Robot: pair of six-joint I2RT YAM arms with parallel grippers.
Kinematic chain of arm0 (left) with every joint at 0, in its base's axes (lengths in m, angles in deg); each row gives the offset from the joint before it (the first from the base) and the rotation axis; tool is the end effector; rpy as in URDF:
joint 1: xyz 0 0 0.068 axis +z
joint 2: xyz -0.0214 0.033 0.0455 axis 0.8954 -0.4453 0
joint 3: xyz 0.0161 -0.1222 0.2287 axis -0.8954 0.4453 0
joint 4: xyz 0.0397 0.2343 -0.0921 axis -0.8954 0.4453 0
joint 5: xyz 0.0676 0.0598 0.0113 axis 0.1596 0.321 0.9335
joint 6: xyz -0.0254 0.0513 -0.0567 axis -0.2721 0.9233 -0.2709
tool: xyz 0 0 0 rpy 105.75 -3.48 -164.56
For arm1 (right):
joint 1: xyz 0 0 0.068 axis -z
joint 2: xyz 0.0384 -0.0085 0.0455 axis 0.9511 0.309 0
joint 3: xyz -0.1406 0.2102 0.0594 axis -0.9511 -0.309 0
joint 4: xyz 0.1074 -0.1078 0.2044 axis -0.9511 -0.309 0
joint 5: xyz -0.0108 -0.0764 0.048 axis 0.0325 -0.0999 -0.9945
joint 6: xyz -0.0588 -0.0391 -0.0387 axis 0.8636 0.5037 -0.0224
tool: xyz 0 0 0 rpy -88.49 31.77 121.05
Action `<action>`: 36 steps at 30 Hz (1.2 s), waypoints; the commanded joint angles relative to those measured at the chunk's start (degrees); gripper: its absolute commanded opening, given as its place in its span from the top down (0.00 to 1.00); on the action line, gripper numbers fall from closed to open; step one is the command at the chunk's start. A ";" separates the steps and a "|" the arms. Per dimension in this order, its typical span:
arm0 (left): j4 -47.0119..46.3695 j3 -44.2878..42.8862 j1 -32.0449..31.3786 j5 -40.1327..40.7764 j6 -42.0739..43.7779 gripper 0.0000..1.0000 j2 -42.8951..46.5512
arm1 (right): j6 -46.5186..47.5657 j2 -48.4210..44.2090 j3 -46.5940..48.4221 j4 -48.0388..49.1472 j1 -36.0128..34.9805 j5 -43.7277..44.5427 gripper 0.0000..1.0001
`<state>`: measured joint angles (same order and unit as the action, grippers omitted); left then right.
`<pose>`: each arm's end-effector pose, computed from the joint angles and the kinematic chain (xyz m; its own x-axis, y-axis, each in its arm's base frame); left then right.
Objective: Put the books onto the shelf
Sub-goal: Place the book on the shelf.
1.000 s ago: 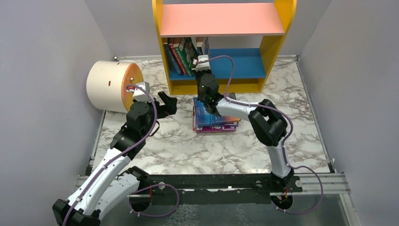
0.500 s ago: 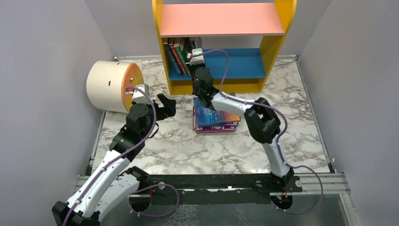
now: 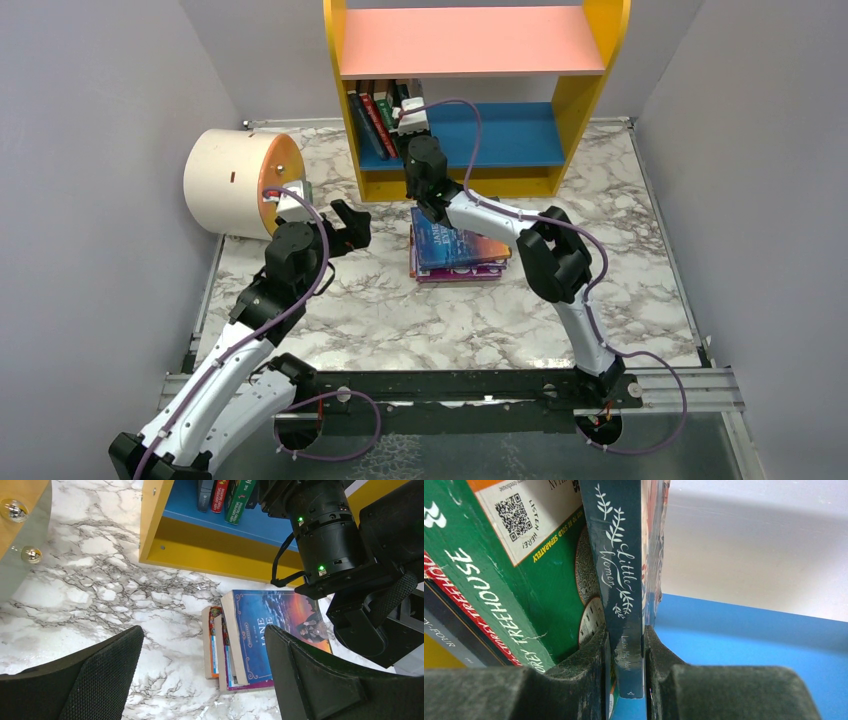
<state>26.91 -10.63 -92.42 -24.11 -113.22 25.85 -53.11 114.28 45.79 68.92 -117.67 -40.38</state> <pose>0.1882 -0.0809 0.3080 -0.2633 -0.4617 -0.8471 0.0817 0.8642 -0.4965 0.4093 0.3587 0.2741 0.1055 -0.1093 -0.9884 -0.1305 0.9838 -0.1227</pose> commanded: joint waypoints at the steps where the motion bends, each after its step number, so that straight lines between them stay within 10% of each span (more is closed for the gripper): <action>1: -0.28 0.85 0.13 1.92 0.40 0.14 1.01 | -1.08 0.87 2.17 1.63 -0.17 -4.18 0.99; 36: -0.65 0.72 0.20 2.18 0.29 0.14 0.35 | -1.66 -0.39 -0.60 -3.92 -1.17 -4.34 0.97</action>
<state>26.98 -10.61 -92.42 -23.43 -113.22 25.85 -53.46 115.72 46.86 65.82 -117.32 -41.82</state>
